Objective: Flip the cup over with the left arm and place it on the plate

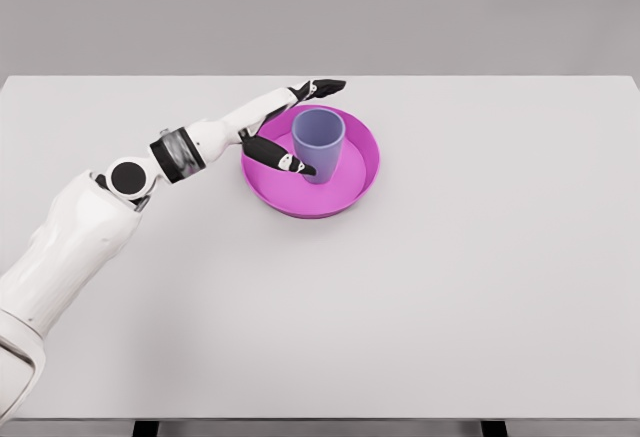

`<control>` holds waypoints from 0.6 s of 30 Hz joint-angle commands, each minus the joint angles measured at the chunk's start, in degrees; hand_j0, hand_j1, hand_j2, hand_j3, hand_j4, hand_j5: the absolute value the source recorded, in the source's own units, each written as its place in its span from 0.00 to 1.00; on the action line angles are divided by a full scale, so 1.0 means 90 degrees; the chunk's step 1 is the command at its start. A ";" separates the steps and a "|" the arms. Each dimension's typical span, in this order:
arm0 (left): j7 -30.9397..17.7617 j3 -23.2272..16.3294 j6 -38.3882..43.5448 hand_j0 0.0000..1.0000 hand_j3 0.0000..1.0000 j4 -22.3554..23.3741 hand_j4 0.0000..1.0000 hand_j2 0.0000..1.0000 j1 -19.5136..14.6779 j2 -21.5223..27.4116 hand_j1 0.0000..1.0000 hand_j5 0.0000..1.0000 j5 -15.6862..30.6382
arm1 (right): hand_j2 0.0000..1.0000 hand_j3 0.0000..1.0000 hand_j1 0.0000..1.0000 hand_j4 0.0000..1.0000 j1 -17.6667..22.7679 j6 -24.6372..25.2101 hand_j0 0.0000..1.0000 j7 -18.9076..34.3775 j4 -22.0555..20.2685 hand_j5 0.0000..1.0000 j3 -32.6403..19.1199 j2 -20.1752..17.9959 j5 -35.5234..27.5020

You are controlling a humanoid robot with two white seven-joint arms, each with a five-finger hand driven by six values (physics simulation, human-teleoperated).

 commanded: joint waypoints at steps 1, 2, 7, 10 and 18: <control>0.0002 0.0019 0.0009 1.00 1.00 -0.0007 1.00 1.00 0.0000 0.0047 1.00 1.00 0.0067 | 1.00 1.00 1.00 1.00 0.0000 -0.0001 1.00 -0.0002 0.0000 1.00 0.0000 0.0000 0.0000; 0.0002 0.0019 0.0009 1.00 1.00 -0.0007 1.00 1.00 0.0000 0.0076 1.00 1.00 0.0067 | 1.00 1.00 1.00 1.00 0.0000 -0.0001 1.00 -0.0002 0.0000 1.00 0.0000 0.0000 0.0000; 0.0002 0.0107 0.0009 1.00 1.00 -0.0153 1.00 1.00 0.0010 0.0437 1.00 1.00 0.0106 | 1.00 1.00 1.00 1.00 0.0000 -0.0001 1.00 0.0008 0.0000 1.00 0.0000 0.0000 0.0000; -0.0008 0.0117 0.0009 1.00 1.00 -0.0309 1.00 1.00 0.0020 0.0740 1.00 1.00 0.0106 | 1.00 1.00 1.00 1.00 0.0000 -0.0001 1.00 -0.0002 0.0000 1.00 0.0000 0.0000 0.0000; 0.0002 0.0117 0.0009 1.00 1.00 -0.0652 1.00 1.00 0.0205 0.1951 1.00 1.00 0.0116 | 1.00 1.00 1.00 1.00 0.0000 -0.0001 1.00 -0.0002 0.0000 1.00 0.0000 0.0000 0.0000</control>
